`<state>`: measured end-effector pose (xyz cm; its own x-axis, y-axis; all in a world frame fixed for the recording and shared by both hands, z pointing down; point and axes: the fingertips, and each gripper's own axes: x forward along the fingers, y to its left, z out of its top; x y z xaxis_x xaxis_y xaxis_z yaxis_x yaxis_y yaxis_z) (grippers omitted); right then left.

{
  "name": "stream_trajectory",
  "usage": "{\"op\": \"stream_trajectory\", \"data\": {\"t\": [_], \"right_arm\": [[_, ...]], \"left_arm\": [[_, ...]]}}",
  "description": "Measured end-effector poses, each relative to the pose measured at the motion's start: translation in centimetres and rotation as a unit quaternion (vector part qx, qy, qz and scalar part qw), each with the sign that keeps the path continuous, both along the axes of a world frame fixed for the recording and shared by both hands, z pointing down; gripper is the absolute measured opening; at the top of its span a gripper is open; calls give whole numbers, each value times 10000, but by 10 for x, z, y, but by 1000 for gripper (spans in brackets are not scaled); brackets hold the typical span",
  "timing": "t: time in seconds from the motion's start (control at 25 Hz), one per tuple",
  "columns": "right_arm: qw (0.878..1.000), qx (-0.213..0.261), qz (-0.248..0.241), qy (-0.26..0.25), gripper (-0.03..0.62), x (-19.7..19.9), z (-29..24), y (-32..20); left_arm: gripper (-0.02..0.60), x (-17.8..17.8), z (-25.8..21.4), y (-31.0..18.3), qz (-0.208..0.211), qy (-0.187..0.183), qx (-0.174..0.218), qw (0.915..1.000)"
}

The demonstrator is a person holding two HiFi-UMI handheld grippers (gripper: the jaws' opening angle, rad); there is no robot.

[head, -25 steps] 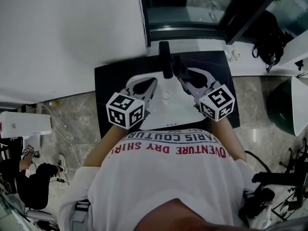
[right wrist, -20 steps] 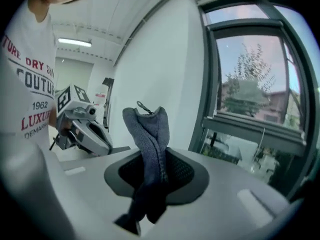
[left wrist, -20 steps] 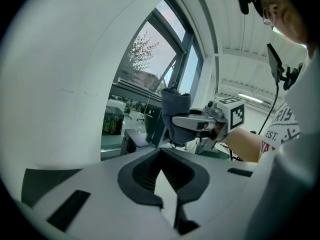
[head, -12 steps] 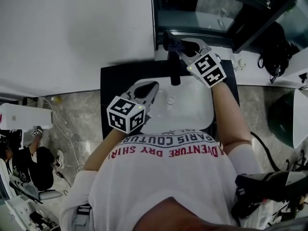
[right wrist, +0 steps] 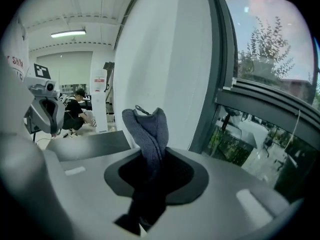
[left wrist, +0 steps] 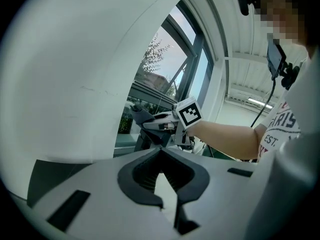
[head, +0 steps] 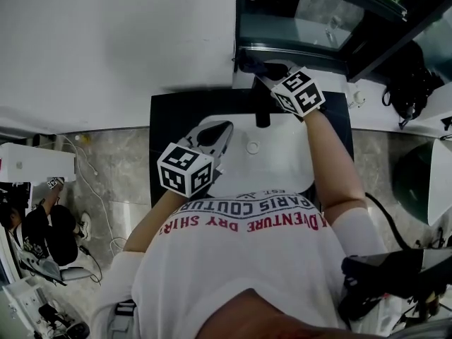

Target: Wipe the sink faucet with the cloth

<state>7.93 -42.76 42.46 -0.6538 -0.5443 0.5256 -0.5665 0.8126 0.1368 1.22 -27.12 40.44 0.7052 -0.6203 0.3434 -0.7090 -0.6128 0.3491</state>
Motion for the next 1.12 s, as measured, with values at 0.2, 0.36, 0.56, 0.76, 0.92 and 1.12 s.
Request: {"op": "stream_trajectory", "data": {"t": [0.2, 0.36, 0.56, 0.76, 0.92, 1.12], "right_arm": [[9999, -121, 62, 103, 78, -3, 2, 3], [9998, -77, 6, 176, 78, -5, 2, 17], [9998, -20, -130, 116, 78, -5, 1, 54], [9998, 27, -183, 61, 78, -7, 6, 88], [9997, 7, -222, 88, 78, -6, 10, 94], [9987, 203, -353, 292, 78, -7, 8, 95]], "left_arm": [[2, 1, 1, 3, -6, 23, -13, 10000], [2, 0, 0, 7, -13, 23, -16, 10000], [2, 4, 1, 10, 11, 36, -33, 10000], [2, 9, 7, 16, 76, 48, -68, 9999], [2, 11, 7, 16, 103, 57, -72, 9999], [2, 15, 9, 17, 142, 52, -94, 9998]]}}
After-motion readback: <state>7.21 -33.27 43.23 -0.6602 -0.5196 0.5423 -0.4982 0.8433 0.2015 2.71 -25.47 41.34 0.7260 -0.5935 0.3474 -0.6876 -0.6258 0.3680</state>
